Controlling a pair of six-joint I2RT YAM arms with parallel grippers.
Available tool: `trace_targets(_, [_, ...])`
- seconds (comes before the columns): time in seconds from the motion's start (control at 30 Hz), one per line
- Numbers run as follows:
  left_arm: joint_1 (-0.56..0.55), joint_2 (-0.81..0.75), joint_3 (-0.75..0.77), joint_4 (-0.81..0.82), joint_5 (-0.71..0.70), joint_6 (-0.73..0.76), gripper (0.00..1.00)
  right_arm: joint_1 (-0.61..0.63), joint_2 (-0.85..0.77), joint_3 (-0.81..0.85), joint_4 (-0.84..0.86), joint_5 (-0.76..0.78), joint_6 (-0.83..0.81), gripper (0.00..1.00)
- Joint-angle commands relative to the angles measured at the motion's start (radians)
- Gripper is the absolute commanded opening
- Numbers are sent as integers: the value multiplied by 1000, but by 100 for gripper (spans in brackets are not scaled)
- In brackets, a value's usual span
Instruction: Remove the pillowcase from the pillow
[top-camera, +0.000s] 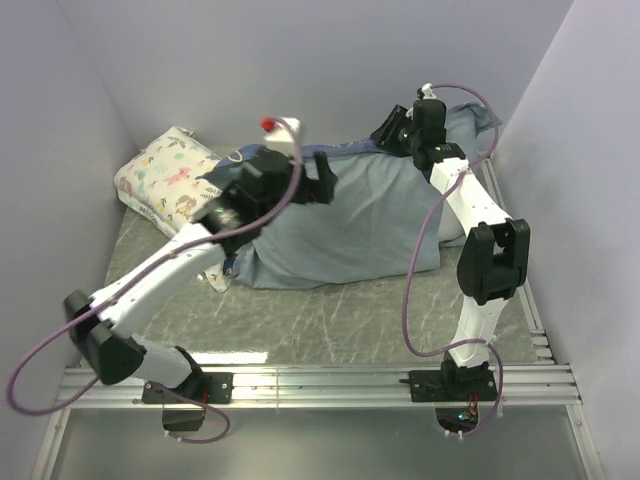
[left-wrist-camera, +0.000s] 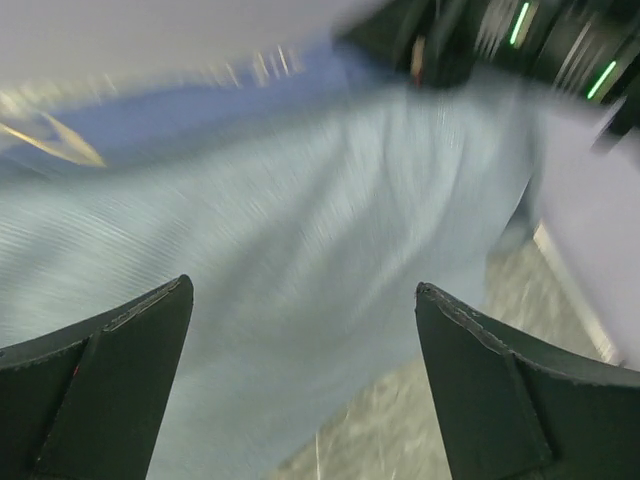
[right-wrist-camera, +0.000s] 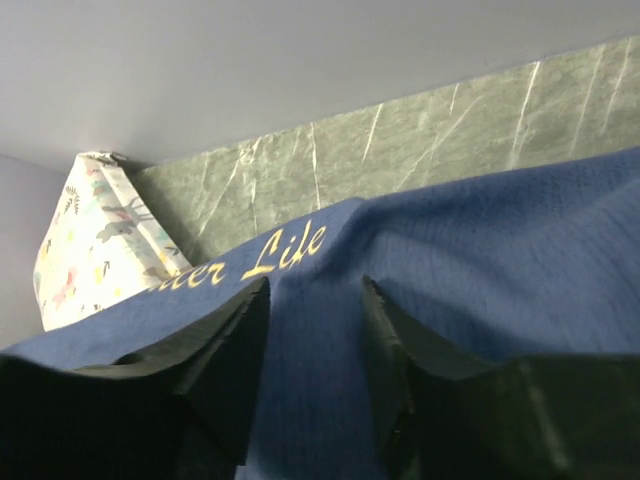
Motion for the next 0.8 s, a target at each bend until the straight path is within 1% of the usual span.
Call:
trace_targets(0.0, [-64, 88, -59, 81, -21, 7, 99, -5, -60, 65, -65, 22, -27, 52])
trace_targets(0.03, [-67, 107, -62, 108, -21, 8, 99, -5, -73, 65, -70, 33, -32, 57])
trace_targets(0.1, [-67, 171, -52, 115, -24, 13, 99, -5, -125, 60, -87, 77, -50, 62])
trace_targets(0.13, [-66, 217, -46, 110, -45, 16, 99, -6, -148, 54, -90, 94, -57, 68])
trace_targets(0.17, [-66, 235, -37, 110, -53, 19, 99, -5, -172, 31, -90, 115, -63, 71])
trace_targets(0.2, [-66, 255, -32, 109, -61, 21, 98, -5, -223, 21, -96, 155, -72, 76])
trace_targets(0.23, [-66, 284, -24, 106, -96, 22, 98, -5, -248, 10, -104, 175, -77, 79])
trace_targets(0.33, [-62, 323, -3, 102, -140, 24, 93, -7, -333, -44, -142, 276, -100, 84])
trace_targets(0.37, [-58, 334, 17, 92, -148, 25, 86, -11, -356, -93, -145, 298, -103, 85])
trace_targets(0.4, [-53, 343, 28, 86, -157, 25, 82, -16, -398, -120, -151, 321, -107, 86])
trace_targets(0.43, [-52, 363, 52, 76, -170, 28, 70, -19, -418, -186, -147, 351, -107, 87])
trace_targets(0.47, [-49, 372, 63, 66, -174, 36, 64, -31, -453, -223, -141, 365, -109, 87])
trace_targets(0.53, [-35, 397, 80, 55, -180, 40, 48, -46, -478, -294, -107, 388, -103, 89])
trace_targets(0.57, [-29, 406, 100, 50, -179, 42, 33, -57, -479, -350, -96, 393, -98, 90])
trace_targets(0.6, [-15, 411, 109, 38, -171, 42, 26, -81, -475, -370, -85, 393, -89, 90])
trace_targets(0.67, [-1, 424, 137, 27, -165, 44, 15, -103, -446, -412, -75, 390, -81, 90])
trace_targets(0.7, [6, 424, 143, 21, -164, 44, 15, -123, -432, -423, -58, 393, -74, 91])
trace_targets(0.77, [8, 415, 158, 21, -154, 53, 29, -144, -380, -435, -47, 399, -58, 91])
